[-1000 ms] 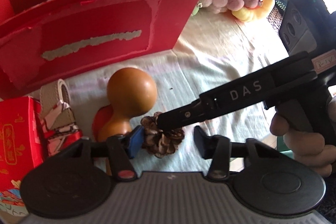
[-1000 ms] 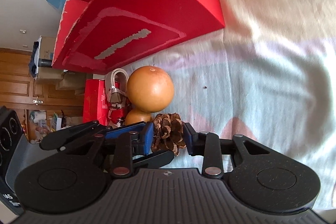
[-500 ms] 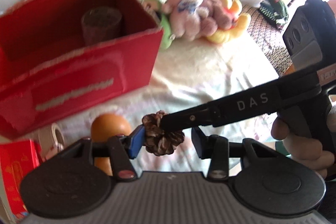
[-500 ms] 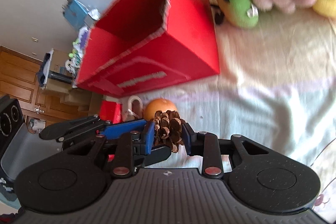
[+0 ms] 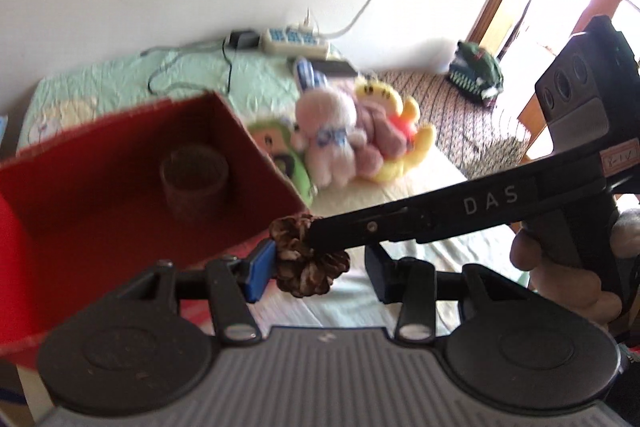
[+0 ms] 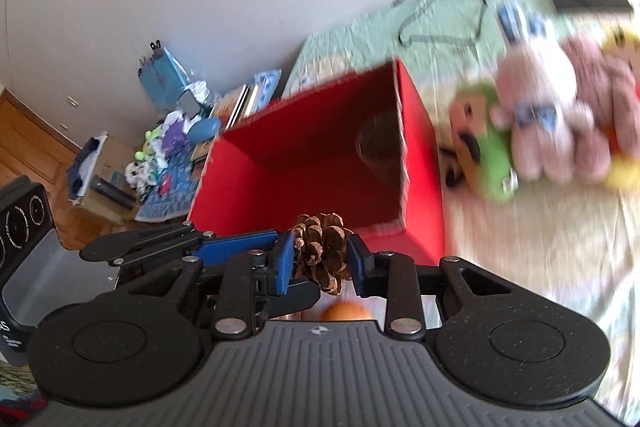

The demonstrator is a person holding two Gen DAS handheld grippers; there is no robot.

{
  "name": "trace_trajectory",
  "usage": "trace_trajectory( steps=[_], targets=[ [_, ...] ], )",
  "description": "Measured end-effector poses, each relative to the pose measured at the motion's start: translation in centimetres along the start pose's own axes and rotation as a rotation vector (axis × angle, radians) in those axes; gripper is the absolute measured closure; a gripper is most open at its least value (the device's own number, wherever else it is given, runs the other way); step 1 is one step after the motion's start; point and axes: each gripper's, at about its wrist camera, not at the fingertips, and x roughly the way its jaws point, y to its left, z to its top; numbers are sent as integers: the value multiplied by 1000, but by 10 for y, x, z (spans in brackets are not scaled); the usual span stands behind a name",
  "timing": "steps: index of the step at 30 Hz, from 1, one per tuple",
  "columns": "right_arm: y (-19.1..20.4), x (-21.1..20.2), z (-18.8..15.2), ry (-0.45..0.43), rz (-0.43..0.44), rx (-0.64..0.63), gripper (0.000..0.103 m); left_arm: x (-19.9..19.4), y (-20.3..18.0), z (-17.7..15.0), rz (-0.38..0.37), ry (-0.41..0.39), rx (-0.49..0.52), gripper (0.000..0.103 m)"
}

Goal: Organize objects
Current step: 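Carry the pinecone over and into the red box, then open the right gripper to drop the pinecone inside the box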

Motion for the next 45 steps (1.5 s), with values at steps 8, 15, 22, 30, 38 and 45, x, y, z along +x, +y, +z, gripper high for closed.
trace_trajectory(
  steps=[8,15,22,30,38,45],
  targets=[
    [21,49,37,34,-165,-122,72,16,59,18,-61,-39,-75,58],
    [21,93,41,158,-298,-178,72,57,104,7,-150,31,-221,58],
    [23,115,41,251,-415,-219,71,84,118,0,-184,98,-272,58],
    [22,114,36,248,-433,-204,71,96,120,-2,-197,137,-262,58],
    [14,104,32,173,-368,-129,71,77,123,-3,-129,101,-229,58],
    [20,123,45,148,-224,-7,71,49,125,-10,115,88,-155,48]
  ],
)
